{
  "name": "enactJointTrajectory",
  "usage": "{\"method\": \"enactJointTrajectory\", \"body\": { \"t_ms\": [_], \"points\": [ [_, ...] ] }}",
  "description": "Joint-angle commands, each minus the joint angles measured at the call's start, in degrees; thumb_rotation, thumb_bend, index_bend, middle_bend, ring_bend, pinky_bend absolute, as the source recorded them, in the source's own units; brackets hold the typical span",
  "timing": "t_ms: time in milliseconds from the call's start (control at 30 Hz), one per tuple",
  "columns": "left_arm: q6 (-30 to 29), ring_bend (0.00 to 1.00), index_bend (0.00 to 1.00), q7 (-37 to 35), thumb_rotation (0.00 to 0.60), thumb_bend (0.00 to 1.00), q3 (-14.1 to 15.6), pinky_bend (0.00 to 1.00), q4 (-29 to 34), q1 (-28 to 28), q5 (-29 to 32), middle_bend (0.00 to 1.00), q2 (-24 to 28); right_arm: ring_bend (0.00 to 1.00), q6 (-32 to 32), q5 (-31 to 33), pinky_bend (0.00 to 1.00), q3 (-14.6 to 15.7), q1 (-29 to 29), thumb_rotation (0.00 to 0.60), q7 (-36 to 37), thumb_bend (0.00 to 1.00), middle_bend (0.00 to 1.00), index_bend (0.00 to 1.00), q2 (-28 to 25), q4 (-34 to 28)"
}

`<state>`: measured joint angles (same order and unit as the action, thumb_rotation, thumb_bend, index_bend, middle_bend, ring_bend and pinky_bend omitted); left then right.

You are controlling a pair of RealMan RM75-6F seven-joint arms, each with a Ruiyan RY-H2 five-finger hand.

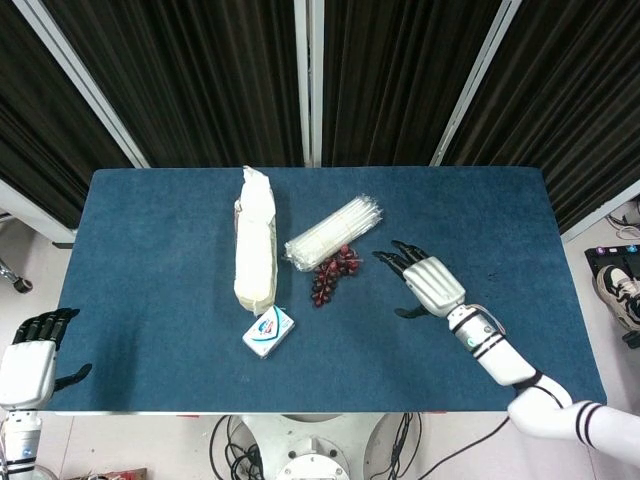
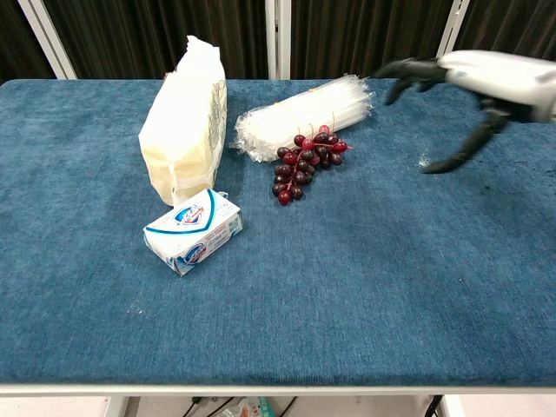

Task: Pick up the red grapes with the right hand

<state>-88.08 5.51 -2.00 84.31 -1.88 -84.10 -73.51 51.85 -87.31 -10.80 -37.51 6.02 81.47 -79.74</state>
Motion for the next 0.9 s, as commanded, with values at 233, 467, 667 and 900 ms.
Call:
{"method": "enactJointTrajectory", "body": {
  "t_ms": [233, 467, 667, 900],
  "points": [
    [-0.05, 0.17, 0.21, -1.82, 0.600, 0.00, 0.01, 0.19, -1.57, 0.82, 0.83, 0.20, -0.15, 0.06, -6.20, 8.76, 0.18, -4.12, -9.69, 0.600, -4.13, 0.06, 0.22, 0.16, 18.23, 18.37],
    [0.19, 0.17, 0.21, -3.13, 0.600, 0.00, -0.04, 0.19, -2.83, 1.02, 1.00, 0.20, -0.34, 0.12, -4.11, 8.84, 0.23, -4.09, -11.68, 0.600, 0.19, 0.10, 0.29, 0.26, 26.28, 28.13],
    [0.17, 0.17, 0.22, -3.96, 0.600, 0.00, -0.16, 0.19, -3.58, 1.17, 1.05, 0.20, -0.49, 0.18, -2.62, 7.89, 0.27, -3.38, -13.05, 0.600, 4.93, 0.14, 0.36, 0.34, 32.31, 36.31],
    [-0.23, 0.17, 0.22, -4.56, 0.600, 0.00, -0.20, 0.19, -3.95, 1.57, 1.02, 0.20, -0.49, 0.23, -1.49, 5.57, 0.29, -1.90, -15.48, 0.600, 7.28, 0.17, 0.41, 0.41, 37.09, 43.52]
  ]
}}
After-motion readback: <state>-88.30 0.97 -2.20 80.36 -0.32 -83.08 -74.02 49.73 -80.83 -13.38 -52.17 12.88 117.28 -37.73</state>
